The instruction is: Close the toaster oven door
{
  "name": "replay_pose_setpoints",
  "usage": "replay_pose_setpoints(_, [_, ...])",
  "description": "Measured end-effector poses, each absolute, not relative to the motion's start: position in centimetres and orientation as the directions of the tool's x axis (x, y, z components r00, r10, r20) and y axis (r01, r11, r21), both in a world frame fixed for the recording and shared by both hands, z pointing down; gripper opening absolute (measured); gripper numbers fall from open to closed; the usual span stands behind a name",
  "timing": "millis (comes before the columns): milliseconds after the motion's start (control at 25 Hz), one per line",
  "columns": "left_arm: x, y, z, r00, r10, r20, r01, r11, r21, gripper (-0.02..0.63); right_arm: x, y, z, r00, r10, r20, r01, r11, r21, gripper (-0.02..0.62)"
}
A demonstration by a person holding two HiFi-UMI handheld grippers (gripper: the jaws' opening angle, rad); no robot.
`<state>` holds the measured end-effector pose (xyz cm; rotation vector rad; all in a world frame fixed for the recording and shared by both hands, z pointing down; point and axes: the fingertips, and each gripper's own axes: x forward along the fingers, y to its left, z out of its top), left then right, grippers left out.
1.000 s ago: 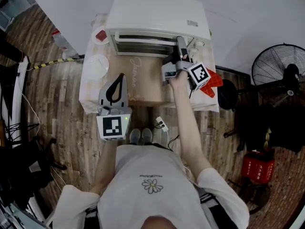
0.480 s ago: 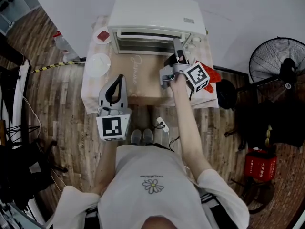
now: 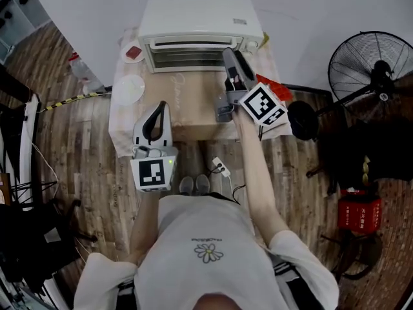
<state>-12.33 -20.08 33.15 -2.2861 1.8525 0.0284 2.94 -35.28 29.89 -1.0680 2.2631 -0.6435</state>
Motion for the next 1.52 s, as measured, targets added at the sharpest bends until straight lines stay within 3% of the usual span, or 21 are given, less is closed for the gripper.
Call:
replay_pose_setpoints(480, [-10.9, -18.6, 32.2, 0.229, -0.959, -0.166, -0.967, -0.205, -0.148, 0.015, 3.8, -27.2, 25.6, -0.574, -0.749, -0.332, -0.713, 0.656, -0.247, 0.192])
replay_pose_setpoints(600, [-10.7, -18.2, 32.0, 0.228, -0.958, -0.173, -0.967, -0.203, -0.151, 0.015, 5.1, -25.6, 25.8, -0.526, -0.781, -0.337, -0.761, 0.609, -0.222, 0.097])
replay_pose_setpoints(920, [-11.0, -17.8, 31.9, 0.224, -0.958, -0.181, -0.966, -0.193, -0.173, 0.015, 5.1, -21.4, 27.4, -0.507, -0.812, -0.291, -0.839, 0.542, -0.052, 0.011])
replay_pose_setpoints(1520, [-11.4, -17.3, 32.3, 0.208, -0.958, -0.195, -0.969, -0.176, -0.173, 0.014, 4.8, -19.2, 34.4, -0.464, -0.876, -0.134, -0.884, 0.467, 0.016, 0.011])
